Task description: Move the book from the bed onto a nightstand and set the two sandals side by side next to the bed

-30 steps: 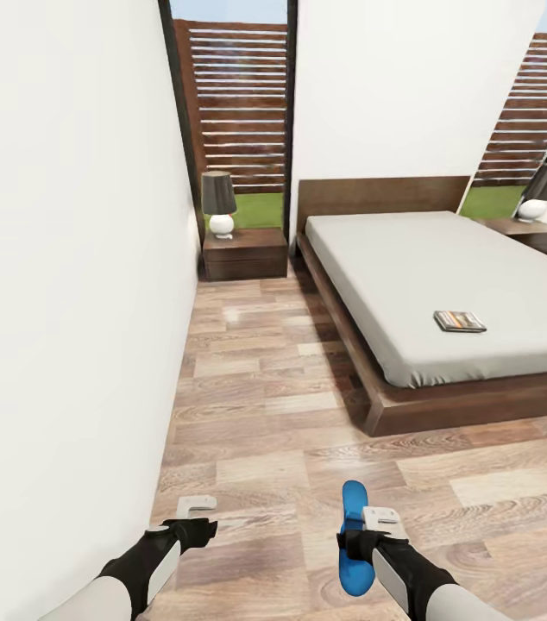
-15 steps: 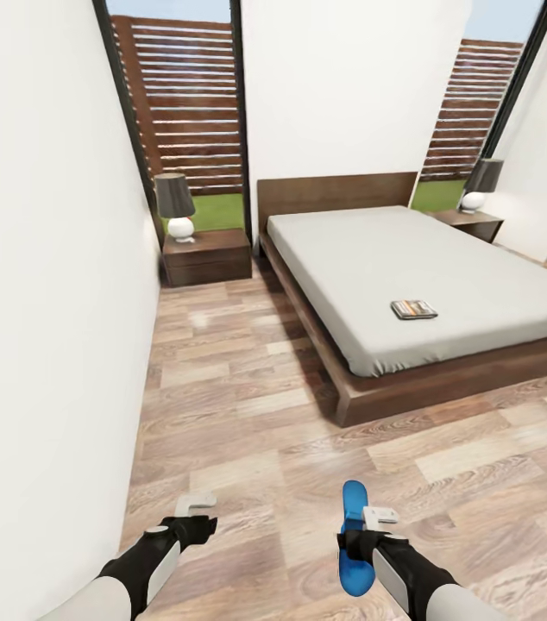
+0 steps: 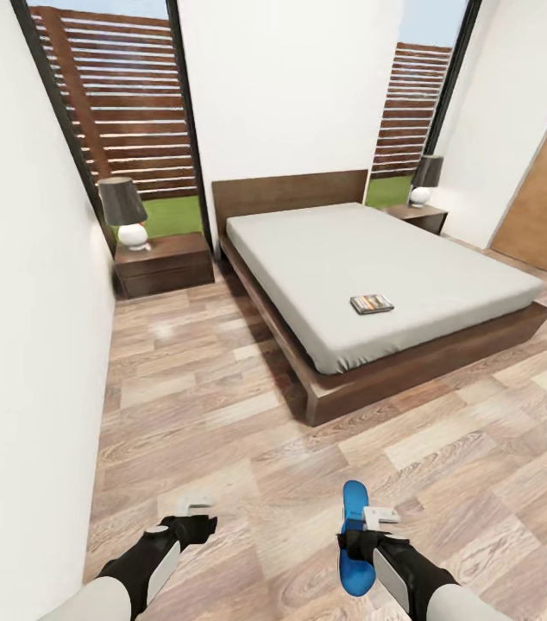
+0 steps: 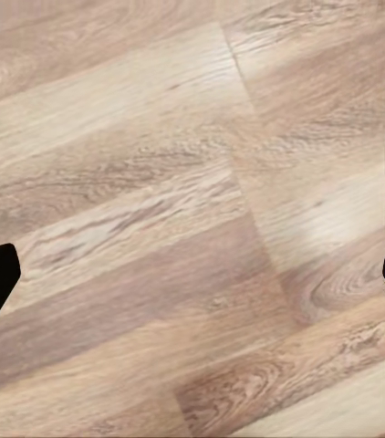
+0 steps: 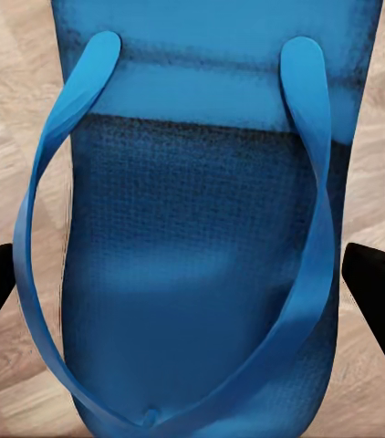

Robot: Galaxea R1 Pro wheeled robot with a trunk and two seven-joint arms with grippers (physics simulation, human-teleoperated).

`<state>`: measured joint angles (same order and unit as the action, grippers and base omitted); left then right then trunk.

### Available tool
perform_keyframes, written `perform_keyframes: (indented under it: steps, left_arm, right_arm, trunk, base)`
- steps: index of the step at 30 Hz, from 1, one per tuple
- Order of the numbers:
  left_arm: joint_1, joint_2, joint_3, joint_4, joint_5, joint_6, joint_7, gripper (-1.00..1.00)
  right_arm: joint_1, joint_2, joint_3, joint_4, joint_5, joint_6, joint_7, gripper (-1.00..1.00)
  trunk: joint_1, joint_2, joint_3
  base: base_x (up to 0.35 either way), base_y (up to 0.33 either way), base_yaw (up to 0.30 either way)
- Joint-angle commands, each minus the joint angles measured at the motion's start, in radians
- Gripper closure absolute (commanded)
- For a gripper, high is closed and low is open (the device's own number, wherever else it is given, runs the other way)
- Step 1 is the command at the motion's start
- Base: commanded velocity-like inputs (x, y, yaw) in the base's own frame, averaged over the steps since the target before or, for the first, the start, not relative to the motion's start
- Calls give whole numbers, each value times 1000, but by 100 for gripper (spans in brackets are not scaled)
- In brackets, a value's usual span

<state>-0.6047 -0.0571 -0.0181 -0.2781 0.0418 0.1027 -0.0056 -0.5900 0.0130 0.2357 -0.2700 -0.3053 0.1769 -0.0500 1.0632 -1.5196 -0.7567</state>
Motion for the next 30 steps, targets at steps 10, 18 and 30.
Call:
perform_keyframes:
  steps: [10,18,30]
  left_arm:
    - [0,-1,-2,-3,4,6,1,-100]
    - [0,-1,-2,-3,4,6,1,-100]
    - [0,0,-2,-3,4,5,1,-100]
  right_arm:
    - [-1,0,8,-2,-8,5,-5,100]
    - [-1,1,9,-2,-8,5,-5,100]
    - [-1,1,8,-2,-9,6,-5,100]
  trunk:
    - [0,0,-1]
    - [0,0,-1]
    - [0,0,-1]
  base:
    - [172,-92,-182]
    - [240,-183,-49]
    - [270,-181,-250]
